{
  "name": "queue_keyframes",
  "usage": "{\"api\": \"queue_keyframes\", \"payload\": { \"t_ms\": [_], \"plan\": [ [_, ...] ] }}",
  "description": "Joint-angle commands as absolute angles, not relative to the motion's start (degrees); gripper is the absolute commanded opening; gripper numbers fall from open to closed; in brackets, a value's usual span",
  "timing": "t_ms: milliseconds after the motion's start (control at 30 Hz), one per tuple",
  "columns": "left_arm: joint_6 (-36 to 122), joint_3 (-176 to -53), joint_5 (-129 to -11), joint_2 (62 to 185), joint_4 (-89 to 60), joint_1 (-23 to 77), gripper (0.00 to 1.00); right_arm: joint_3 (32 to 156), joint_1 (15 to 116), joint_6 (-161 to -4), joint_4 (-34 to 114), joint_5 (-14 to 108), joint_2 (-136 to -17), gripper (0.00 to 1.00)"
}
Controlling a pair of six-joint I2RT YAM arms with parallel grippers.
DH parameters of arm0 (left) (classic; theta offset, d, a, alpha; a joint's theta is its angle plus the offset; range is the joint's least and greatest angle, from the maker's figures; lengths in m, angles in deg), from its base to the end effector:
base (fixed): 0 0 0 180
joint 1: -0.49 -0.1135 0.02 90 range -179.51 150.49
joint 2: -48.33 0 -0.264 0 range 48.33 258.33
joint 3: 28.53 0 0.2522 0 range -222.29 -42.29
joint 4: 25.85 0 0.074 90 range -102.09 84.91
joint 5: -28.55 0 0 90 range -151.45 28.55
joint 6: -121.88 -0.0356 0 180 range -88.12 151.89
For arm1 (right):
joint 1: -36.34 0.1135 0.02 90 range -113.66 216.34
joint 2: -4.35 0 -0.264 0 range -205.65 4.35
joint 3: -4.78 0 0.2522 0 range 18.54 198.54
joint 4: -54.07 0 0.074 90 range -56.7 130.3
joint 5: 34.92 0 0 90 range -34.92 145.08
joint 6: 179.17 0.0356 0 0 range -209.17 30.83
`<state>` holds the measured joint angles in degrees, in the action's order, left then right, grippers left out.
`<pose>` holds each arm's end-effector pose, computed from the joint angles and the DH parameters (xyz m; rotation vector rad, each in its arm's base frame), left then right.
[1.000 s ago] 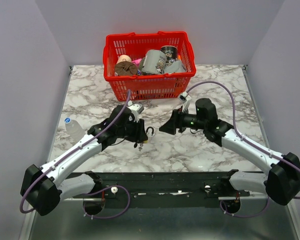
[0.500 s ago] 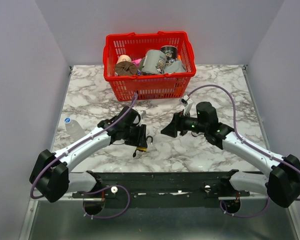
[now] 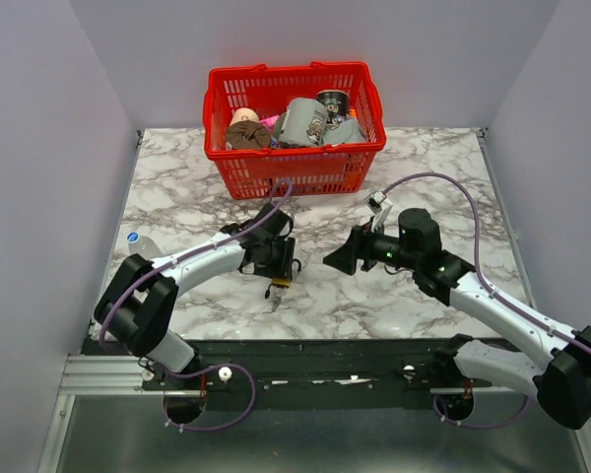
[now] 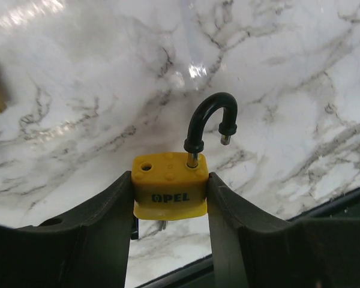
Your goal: Unlock with the key
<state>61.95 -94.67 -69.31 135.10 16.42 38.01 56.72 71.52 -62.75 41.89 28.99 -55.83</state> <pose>0.2278 -0.1810 0.1910 0.2262 2.7664 -0.5305 0.1852 0.1497 0.2694 -0.4834 2.0095 1.1320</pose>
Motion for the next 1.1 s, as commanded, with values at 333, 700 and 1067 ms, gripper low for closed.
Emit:
{"api": "queue_keyframes", "payload": {
  "t_ms": [333, 700, 1067],
  "plan": [
    [60.89, -103.02, -55.3, 143.78, 13.13, 37.58, 0.0, 55.02, 71.5, -66.49, 37.76, 36.18, -49.61, 0.78],
    [59.31, -105.05, -50.3, 148.7, 13.83, 36.79, 0.0, 55.28, 71.58, -66.76, 36.7, 37.06, -49.0, 0.79],
    [57.64, -104.52, -49.94, 151.25, 12.43, 35.21, 0.0, 55.89, 71.5, -66.58, 36.44, 37.15, -49.96, 0.79]
  ]
}}
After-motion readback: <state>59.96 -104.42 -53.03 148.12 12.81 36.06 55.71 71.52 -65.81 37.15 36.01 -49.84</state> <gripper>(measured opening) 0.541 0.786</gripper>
